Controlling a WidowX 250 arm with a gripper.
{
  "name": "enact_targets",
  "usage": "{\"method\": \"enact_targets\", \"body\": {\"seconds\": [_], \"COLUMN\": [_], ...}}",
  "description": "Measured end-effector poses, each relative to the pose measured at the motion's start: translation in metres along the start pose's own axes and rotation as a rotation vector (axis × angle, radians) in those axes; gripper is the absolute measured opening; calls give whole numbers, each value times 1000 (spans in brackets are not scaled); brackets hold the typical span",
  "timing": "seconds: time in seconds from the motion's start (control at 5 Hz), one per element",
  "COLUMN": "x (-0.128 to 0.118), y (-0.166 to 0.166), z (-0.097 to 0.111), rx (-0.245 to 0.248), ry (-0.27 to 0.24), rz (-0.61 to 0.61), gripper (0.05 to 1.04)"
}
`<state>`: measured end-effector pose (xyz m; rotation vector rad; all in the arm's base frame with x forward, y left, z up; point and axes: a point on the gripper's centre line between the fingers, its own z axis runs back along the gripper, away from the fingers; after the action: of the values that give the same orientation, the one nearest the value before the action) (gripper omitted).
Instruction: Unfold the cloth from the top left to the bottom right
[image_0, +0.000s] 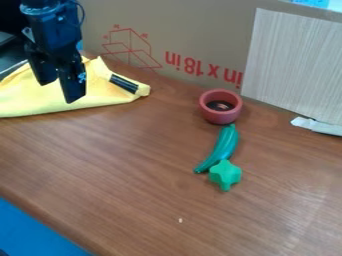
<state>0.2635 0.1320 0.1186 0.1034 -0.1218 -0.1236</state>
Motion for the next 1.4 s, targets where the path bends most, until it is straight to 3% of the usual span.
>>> {"method": "enact_targets", "body": {"seconds": [0.4, 0.8, 1.0, 1.4], "x": [7, 23, 32, 45], "y": [14, 41, 52, 80], "z": [-20, -16, -18, -23], "rx": [-52, -58, -32, 157], "ry": [29, 28, 18, -86], "rz": [-3, -23, -21, 36], "gripper": [1000, 1000, 1000, 1000]}}
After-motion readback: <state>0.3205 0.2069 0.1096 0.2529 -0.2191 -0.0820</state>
